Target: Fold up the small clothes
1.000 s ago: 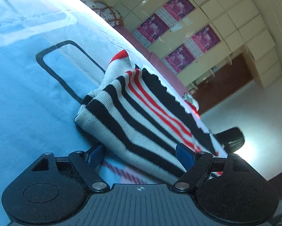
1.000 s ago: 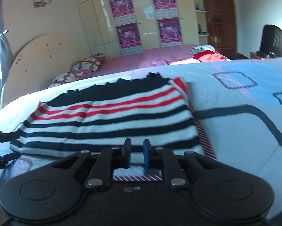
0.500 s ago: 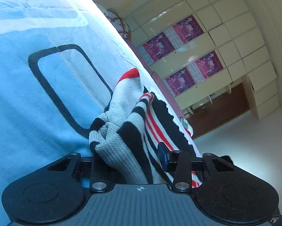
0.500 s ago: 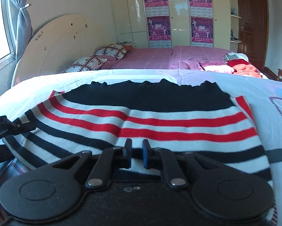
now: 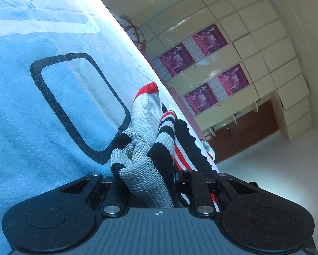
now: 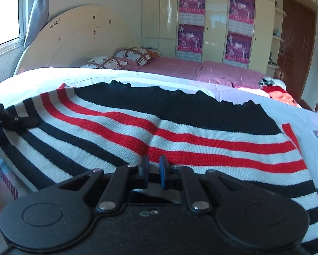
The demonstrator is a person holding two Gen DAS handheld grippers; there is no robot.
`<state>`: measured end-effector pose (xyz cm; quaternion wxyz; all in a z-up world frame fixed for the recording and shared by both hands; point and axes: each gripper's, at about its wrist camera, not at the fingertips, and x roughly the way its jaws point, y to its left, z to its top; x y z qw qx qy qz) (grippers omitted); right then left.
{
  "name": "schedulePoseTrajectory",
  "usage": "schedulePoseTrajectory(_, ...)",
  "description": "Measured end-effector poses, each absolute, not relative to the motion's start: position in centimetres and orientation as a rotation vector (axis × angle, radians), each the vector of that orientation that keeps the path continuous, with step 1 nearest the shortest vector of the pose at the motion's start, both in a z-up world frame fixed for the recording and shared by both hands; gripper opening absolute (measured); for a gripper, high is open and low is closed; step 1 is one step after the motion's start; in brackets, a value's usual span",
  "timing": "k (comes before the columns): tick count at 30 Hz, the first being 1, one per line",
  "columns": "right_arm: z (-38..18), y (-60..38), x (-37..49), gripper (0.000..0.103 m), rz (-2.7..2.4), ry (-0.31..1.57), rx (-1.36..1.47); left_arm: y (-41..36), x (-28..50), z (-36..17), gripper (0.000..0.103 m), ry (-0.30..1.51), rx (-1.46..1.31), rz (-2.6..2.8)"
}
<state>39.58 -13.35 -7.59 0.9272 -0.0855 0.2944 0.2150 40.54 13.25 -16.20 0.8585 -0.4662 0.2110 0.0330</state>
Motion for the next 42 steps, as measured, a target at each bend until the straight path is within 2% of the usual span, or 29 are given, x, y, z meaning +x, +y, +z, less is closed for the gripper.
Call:
schedulePoseTrajectory(9, -7.7, -14.1, 39.6, 0.011, 0.448, 0.585, -0.147, 13.4, 41.2, -12.9, 0.018, 0.412, -0.861, 0.007)
schedulePoseTrajectory(16, -7.5, -15.2, 40.2, 0.011, 0.476, 0.602, -0.081, 9.1, 43.1, -3.7, 0.017, 0.367, -0.629, -0.157)
schedulePoseTrajectory(20, -6.9, -19.4, 41.9, 0.011, 0.538, 0.681, 0.177, 2.7, 45.5, 0.9, 0.018, 0.391, -0.426, -0.283)
schedulePoseTrajectory(22, -6.3, -23.7, 41.6, 0.023, 0.457, 0.666, 0.344, -0.7, 47.1, 1.7, 0.017, 0.433, -0.373, -0.343)
schedulePoseTrajectory(23, -6.1, -26.2, 41.2, 0.022, 0.41, 0.653, 0.408, -2.7, 48.0, 1.4, 0.017, 0.476, -0.348, -0.379)
schedulePoseTrajectory(24, -6.0, -28.8, 40.8, 0.027, 0.378, 0.651, 0.476, -4.7, 48.8, 0.7, 0.018, 0.513, -0.327, -0.403)
schedulePoseTrajectory(26, -5.9, -33.6, 40.0, 0.042, 0.294, 0.642, 0.565, -8.7, 50.5, -1.5, 0.019, 0.609, -0.289, -0.46)
schedulePoseTrajectory(27, -5.8, -35.7, 39.5, 0.055, 0.262, 0.635, 0.598, -10.8, 51.4, -3.0, 0.024, 0.688, -0.247, -0.488)
schedulePoseTrajectory(28, -5.7, -37.7, 39.1, 0.063, 0.24, 0.627, 0.631, -12.5, 51.8, -4.2, 0.029, 0.756, -0.2, -0.488)
schedulePoseTrajectory(29, -5.5, -39.6, 38.6, 0.064, 0.221, 0.62, 0.664, -13.6, 51.2, -4.5, 0.04, 0.751, -0.149, -0.474)
schedulePoseTrajectory(30, -5.3, -41.1, 38.4, 0.065, 0.208, 0.615, 0.694, -13.9, 50.2, -4.0, 0.058, 0.704, -0.125, -0.482)
schedulePoseTrajectory(31, -5.0, -42.3, 38.1, 0.066, 0.208, 0.608, 0.716, -13.5, 48.8, -3.2, 0.063, 0.673, -0.149, -0.509)
schedulePoseTrajectory(35, -4.6, -43.9, 37.3, 0.067, 0.288, 0.606, 0.812, -8.4, 44.5, 0.7, 0.064, 0.579, -0.25, -0.471)
schedulePoseTrajectory(38, -5.0, -43.2, 37.5, 0.072, 0.377, 0.672, 0.885, -3.2, 42.5, 1.8, 0.064, 0.538, -0.281, -0.352)
schedulePoseTrajectory(42, -5.7, -41.0, 37.7, 0.075, 0.448, 0.759, 1.017, 1.9, 43.9, -0.5, 0.064, 0.644, -0.28, -0.18)
